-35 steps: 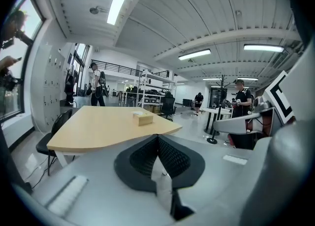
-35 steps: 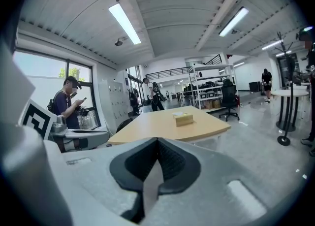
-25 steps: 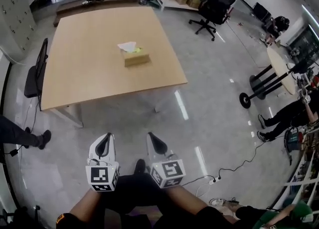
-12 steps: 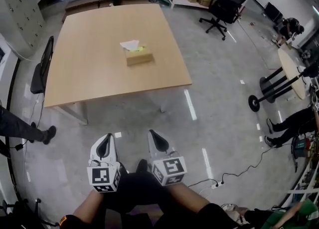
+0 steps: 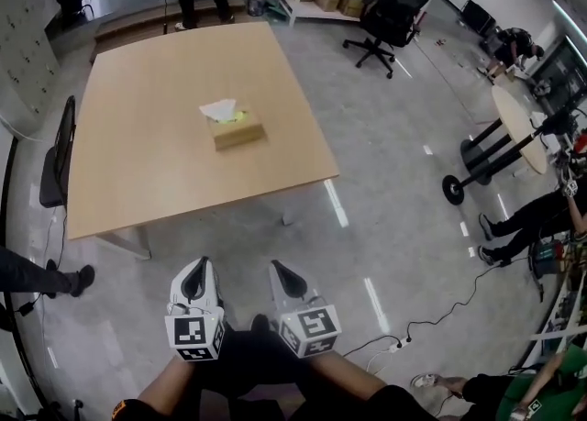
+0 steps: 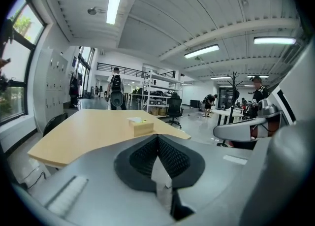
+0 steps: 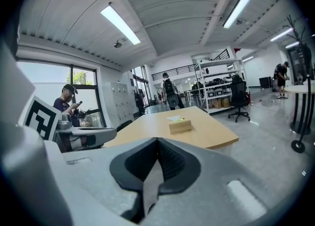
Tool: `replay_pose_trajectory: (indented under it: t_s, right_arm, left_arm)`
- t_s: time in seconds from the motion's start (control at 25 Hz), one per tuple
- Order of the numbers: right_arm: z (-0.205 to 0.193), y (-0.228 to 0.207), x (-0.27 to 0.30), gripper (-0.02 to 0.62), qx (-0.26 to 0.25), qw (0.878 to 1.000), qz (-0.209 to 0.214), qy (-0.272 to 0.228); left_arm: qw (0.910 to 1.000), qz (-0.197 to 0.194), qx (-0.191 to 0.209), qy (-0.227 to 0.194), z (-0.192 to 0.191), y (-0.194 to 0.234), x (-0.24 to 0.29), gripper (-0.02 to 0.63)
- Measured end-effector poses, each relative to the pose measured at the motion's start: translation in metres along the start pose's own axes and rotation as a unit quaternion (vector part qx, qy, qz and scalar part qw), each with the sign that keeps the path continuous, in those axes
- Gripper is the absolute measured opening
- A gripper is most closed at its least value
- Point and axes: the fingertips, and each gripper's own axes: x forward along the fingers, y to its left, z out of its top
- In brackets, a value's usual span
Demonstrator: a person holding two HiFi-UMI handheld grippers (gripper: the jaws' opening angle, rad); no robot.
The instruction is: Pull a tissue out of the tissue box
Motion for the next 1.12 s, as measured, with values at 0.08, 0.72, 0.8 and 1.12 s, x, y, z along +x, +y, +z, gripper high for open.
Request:
replay_pose_trajectory:
  t_s: [0.08, 0.72, 0.8, 1.12]
  right_arm:
    - [0.004, -0.007, 0.012, -0.009, -0.002, 1.0, -0.01, 0.0]
    - [0.056, -0.01, 0.153, -0.009, -0.018, 0.999, -0.051, -0.001]
    - [0.059, -0.012, 0.17, -0.009, -0.016, 0.998, -0.055, -0.003]
    - [0.073, -0.007, 0.22, -0.009, -0.025, 0.998, -0.058, -0.002]
  left_arm:
    - [0.9998, -0.017, 0.004, -0.007, 0.008, 0.001, 0.019, 0.018]
    - [0.9982, -0.052, 0.002, -0.028, 0.058, 0.108, 0.133, 0.018]
    - [0.998, -0.054, 0.004, -0.032, 0.062, 0.12, 0.144, 0.018]
    - [0.9986, -0.045, -0.004, -0.029, 0.068, 0.163, 0.17, 0.018]
